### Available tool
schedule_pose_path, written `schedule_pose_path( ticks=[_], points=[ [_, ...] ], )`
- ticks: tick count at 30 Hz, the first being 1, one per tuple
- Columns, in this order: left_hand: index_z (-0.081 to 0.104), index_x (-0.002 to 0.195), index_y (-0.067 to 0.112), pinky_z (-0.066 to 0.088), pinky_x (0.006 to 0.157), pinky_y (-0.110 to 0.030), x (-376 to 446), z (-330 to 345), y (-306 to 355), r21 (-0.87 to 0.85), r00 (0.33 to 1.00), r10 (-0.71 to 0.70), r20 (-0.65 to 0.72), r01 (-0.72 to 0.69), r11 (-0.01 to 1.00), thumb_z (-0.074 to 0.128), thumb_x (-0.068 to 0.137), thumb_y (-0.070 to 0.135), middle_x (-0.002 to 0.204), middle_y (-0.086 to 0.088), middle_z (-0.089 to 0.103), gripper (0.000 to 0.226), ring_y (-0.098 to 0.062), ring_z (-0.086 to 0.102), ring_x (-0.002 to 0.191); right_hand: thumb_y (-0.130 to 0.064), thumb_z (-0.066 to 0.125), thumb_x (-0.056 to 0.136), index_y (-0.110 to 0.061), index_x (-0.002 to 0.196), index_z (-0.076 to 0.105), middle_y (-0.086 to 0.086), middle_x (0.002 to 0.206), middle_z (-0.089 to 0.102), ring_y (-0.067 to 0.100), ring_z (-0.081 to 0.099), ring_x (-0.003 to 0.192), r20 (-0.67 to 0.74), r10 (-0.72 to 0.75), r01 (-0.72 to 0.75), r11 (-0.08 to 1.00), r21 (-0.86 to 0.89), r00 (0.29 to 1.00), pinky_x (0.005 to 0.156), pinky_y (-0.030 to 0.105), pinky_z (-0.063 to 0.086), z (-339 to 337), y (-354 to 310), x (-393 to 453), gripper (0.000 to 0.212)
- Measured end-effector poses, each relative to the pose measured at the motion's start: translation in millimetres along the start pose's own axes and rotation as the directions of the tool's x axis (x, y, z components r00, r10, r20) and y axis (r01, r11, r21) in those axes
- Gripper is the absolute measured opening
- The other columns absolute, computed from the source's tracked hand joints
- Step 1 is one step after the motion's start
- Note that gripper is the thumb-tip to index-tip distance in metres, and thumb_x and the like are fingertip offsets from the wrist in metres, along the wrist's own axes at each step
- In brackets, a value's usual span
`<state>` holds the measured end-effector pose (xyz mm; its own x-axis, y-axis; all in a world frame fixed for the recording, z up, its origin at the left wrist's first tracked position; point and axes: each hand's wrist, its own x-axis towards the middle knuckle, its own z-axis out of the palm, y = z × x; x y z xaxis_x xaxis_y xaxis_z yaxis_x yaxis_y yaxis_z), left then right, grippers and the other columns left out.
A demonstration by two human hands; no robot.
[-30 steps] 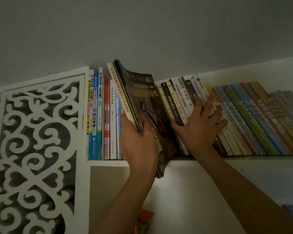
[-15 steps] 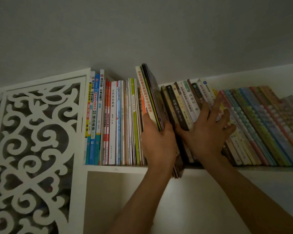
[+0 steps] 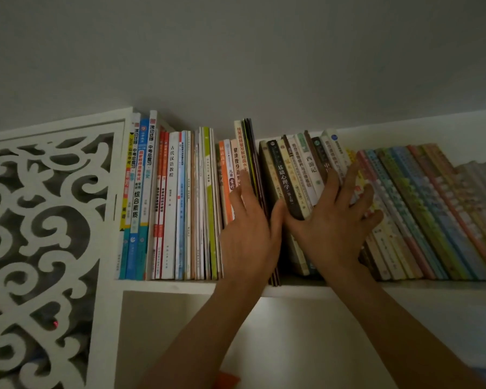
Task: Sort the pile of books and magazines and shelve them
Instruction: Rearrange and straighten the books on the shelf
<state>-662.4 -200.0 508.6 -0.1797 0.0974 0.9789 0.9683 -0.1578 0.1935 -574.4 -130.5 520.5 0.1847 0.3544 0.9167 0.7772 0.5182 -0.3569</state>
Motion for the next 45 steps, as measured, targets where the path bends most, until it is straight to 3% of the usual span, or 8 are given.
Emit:
schedule_pose_path(
  ticks=[4, 9, 15, 22, 29, 38, 43, 45],
  points=[
    [0.023, 0.146, 0.016, 0.023, 0.105, -0.035, 1, -1, -28, 0.163, 0.979, 0.182, -0.087, -0.167, 0.972, 0.020, 0.096, 0.047, 0.151, -0.002, 0.028, 0.059, -0.017, 0.028, 0.131, -0.080, 0.043, 0.070, -0.017, 0.149, -0.001, 0.011, 0.156, -0.016, 0.045, -0.003, 0.141, 0.046, -0.014, 0.015, 1.000, -0.018, 0.999, 0.106, 0.067, 0.009, -3, 0, 1, 0.110],
    [-0.019, 0.142, 0.033, -0.027, 0.107, -0.030, 5, 12, -42, 0.186, 0.983, 0.168, 0.078, -0.180, 0.966, -0.007, 0.090, 0.056, 0.149, 0.017, -0.026, 0.058, -0.008, -0.025, 0.139, -0.083, 0.040, 0.071, -0.025, 0.148, -0.012, 0.010, 0.155, -0.021, 0.044, -0.011, 0.140, 0.095, -0.025, 0.027, 0.999, -0.018, 0.995, 0.106, 0.069, 0.003, -5, 1, 2, 0.109],
    [-0.032, 0.135, 0.030, -0.024, 0.105, -0.043, 11, 31, -48, 0.340, 0.985, 0.051, 0.167, -0.106, 0.935, -0.011, 0.086, 0.053, 0.137, 0.014, -0.042, 0.058, -0.021, -0.032, 0.135, -0.086, 0.033, 0.069, -0.027, 0.147, -0.015, 0.010, 0.154, -0.025, 0.044, -0.012, 0.140, 0.110, -0.045, 0.049, 0.998, -0.031, 0.993, 0.107, 0.068, 0.003, -5, -3, 0, 0.109],
    [-0.034, 0.132, 0.037, -0.031, 0.100, -0.040, 12, 15, -60, 0.269, 0.917, 0.194, 0.348, -0.296, 0.916, -0.005, 0.078, 0.069, 0.142, 0.011, -0.038, 0.069, -0.020, -0.039, 0.131, -0.082, 0.036, 0.071, -0.032, 0.143, -0.024, 0.010, 0.152, -0.030, 0.045, -0.012, 0.140, 0.231, -0.175, 0.194, 0.979, -0.064, 0.957, 0.109, 0.064, 0.006, -19, 16, 2, 0.106],
    [-0.035, 0.132, 0.036, -0.024, 0.101, -0.049, 21, 8, -74, 0.324, 0.880, 0.247, 0.405, -0.391, 0.862, 0.002, 0.066, 0.083, 0.136, 0.016, -0.043, 0.088, -0.022, -0.042, 0.129, -0.094, 0.000, 0.041, -0.047, 0.130, -0.039, -0.001, 0.141, -0.049, 0.050, -0.019, 0.136, 0.349, -0.328, 0.400, 0.903, -0.157, 0.878, 0.108, 0.064, 0.000, -18, 33, 3, 0.108],
    [-0.028, 0.132, 0.044, -0.033, 0.098, -0.037, 20, -1, -72, 0.150, 0.873, 0.254, 0.416, -0.341, 0.928, 0.000, 0.074, 0.074, 0.144, 0.020, -0.031, 0.071, -0.012, -0.037, 0.132, -0.092, 0.014, 0.057, -0.039, 0.136, -0.035, -0.001, 0.141, -0.047, 0.042, -0.026, 0.137, 0.364, -0.299, 0.355, 0.930, -0.097, 0.882, 0.110, 0.060, -0.004, -25, 24, -1, 0.107],
    [-0.027, 0.135, 0.038, -0.024, 0.104, -0.041, 6, -7, -51, 0.164, 0.873, 0.252, 0.417, -0.345, 0.924, 0.032, 0.072, 0.079, 0.143, 0.012, -0.036, 0.095, -0.013, -0.034, 0.134, -0.098, 0.014, 0.050, -0.040, 0.134, -0.038, -0.002, 0.144, -0.046, 0.023, -0.032, 0.138, 0.400, -0.391, 0.424, 0.905, 0.006, 0.829, 0.108, 0.044, -0.013, -37, 60, 5, 0.115],
    [-0.031, 0.135, 0.034, -0.026, 0.103, -0.042, -3, 3, -45, 0.174, 0.865, 0.239, 0.441, -0.343, 0.923, 0.029, 0.066, 0.083, 0.144, 0.009, -0.040, 0.103, -0.016, -0.036, 0.134, -0.100, 0.013, 0.046, -0.044, 0.131, -0.040, -0.004, 0.141, -0.049, 0.021, -0.037, 0.136, 0.469, -0.418, 0.470, 0.883, 0.007, 0.778, 0.111, 0.045, -0.013, -39, 67, 7, 0.115]
  ],
)
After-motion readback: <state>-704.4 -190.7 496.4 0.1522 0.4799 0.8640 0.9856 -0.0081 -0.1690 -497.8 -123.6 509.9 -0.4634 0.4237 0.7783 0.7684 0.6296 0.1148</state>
